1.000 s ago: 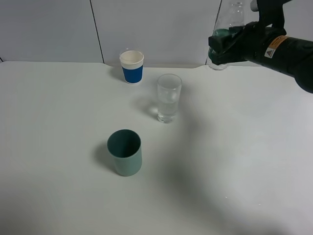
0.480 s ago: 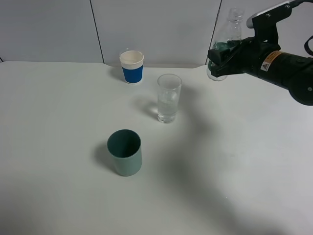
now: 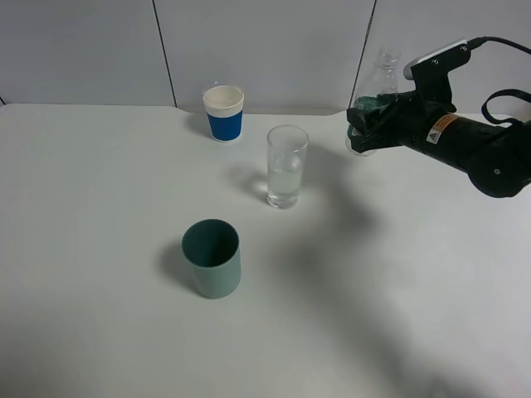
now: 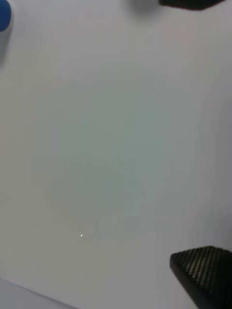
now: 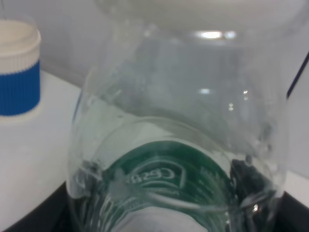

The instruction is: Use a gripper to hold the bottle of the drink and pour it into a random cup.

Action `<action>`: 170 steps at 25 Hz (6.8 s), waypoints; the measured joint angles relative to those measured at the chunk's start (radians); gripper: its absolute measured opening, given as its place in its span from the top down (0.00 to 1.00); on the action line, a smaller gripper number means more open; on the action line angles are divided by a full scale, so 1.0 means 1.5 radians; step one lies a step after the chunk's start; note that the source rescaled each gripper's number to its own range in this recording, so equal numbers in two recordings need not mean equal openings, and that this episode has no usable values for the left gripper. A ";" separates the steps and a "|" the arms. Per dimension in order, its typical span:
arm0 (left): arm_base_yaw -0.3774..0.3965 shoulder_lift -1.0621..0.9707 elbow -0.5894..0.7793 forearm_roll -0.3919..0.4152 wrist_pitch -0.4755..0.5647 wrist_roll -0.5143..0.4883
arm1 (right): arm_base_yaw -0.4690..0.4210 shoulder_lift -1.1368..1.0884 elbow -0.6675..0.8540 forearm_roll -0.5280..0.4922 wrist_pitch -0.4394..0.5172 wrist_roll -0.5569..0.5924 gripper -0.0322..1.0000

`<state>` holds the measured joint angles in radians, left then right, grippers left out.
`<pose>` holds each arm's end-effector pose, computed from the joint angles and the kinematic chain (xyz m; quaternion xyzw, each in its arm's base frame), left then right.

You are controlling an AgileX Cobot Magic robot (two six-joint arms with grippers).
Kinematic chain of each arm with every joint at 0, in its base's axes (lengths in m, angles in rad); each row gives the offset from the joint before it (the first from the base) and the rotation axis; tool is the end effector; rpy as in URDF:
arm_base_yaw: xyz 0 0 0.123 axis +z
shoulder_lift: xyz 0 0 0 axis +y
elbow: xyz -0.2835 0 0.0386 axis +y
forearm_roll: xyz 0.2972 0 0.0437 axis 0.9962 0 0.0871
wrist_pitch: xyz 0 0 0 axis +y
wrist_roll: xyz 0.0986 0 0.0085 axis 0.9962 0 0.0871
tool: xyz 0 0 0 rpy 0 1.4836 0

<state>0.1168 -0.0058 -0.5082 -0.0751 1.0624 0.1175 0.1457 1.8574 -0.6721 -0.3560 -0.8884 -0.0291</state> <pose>0.0425 -0.0015 0.3002 0.0020 0.8494 0.0243 0.5272 0.3542 0.0790 0.1022 -0.2394 0.7469 0.0726 0.6161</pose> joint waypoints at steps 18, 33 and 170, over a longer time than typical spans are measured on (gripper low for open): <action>0.000 0.000 0.000 0.000 0.000 0.000 | -0.008 0.119 -0.001 0.015 -0.127 -0.055 0.96; 0.000 0.000 0.000 0.000 0.000 0.000 | -0.008 0.138 -0.001 0.015 -0.141 -0.011 0.96; 0.000 0.000 0.000 0.000 0.000 0.000 | -0.134 -1.240 0.049 0.194 1.210 0.019 0.43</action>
<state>0.1168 -0.0058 -0.5082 -0.0751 1.0624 0.1175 -0.0546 -0.0031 -0.5992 -0.0650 0.9266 0.0000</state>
